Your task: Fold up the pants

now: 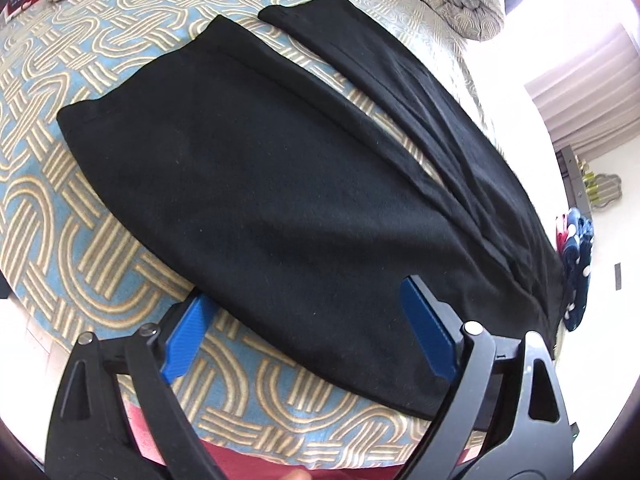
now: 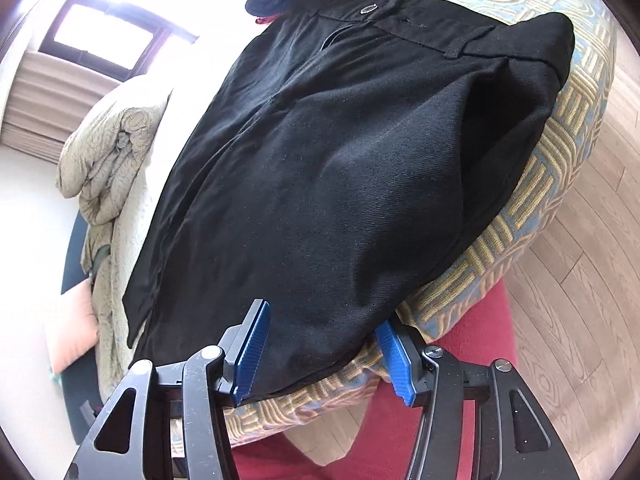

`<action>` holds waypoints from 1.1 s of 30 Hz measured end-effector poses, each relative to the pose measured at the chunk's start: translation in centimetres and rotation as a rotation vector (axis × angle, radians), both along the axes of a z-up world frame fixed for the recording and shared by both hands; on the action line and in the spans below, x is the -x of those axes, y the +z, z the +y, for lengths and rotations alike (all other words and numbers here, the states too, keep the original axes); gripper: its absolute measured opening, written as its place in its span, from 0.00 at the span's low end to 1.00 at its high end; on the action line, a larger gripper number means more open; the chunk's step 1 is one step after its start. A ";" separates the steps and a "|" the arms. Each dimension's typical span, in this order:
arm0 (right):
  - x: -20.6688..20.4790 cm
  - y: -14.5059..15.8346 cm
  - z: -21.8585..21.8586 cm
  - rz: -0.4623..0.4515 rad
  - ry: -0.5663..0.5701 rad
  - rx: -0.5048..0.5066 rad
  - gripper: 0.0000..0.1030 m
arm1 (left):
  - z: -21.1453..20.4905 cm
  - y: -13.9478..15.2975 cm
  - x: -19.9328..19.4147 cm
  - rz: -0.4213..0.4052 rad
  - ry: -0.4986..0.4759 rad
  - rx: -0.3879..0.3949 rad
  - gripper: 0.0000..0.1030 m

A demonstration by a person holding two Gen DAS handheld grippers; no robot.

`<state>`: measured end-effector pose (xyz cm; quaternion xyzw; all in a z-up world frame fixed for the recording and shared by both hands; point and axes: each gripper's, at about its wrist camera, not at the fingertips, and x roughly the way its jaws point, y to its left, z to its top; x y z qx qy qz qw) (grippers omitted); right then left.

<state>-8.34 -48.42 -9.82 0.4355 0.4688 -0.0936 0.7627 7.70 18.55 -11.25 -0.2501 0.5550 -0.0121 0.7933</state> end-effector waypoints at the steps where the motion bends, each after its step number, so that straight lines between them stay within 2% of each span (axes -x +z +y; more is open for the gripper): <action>1: 0.0 0.0 0.1 -0.003 -0.004 -0.003 0.54 | 0.0 0.0 0.1 -0.002 0.000 0.012 0.81; 2: 0.0 0.0 0.0 -0.005 -0.007 -0.006 0.52 | 0.1 0.1 0.2 0.005 -0.005 0.030 0.77; 3: 0.1 0.1 0.0 -0.008 -0.012 -0.003 0.48 | 0.3 0.1 0.3 0.011 -0.011 0.045 0.68; 4: 0.1 0.1 0.1 -0.009 -0.013 0.007 0.40 | 0.3 0.2 0.4 0.016 -0.013 0.054 0.57; 5: 0.1 0.2 0.1 -0.006 -0.012 0.020 0.36 | 0.7 0.3 0.5 0.022 -0.015 0.060 0.51; 7: 0.0 0.3 0.1 0.001 -0.005 0.052 0.21 | 0.8 0.3 0.7 0.028 -0.015 0.067 0.32; 8: -0.1 0.3 0.1 0.004 -0.002 0.060 0.19 | 0.9 0.4 0.8 0.025 -0.015 0.066 0.28; 12: -0.2 0.1 -0.1 0.013 -0.001 0.050 0.19 | 0.9 -0.2 0.4 0.025 -0.006 0.069 0.27; 16: -0.3 -0.2 -0.4 0.012 -0.014 0.030 0.21 | 1.1 -0.6 0.2 -0.007 0.037 0.122 0.43; 18: -0.2 -0.5 -0.6 0.010 -0.031 0.010 0.22 | 0.7 -0.4 0.0 -0.015 0.029 0.093 0.42; 21: -0.1 -0.6 -0.8 0.006 -0.036 -0.003 0.21 | -0.6 0.8 0.3 -0.036 -0.045 -0.045 0.08; 25: 0.0 0.8 -0.9 -0.025 -0.004 0.015 0.09 | -0.3 2.0 0.8 -0.072 -0.055 -0.031 0.08; 33: -1.3 4.7 -0.6 -0.114 0.046 0.104 0.07 | -0.1 4.4 0.0 -0.128 -0.062 -0.040 0.07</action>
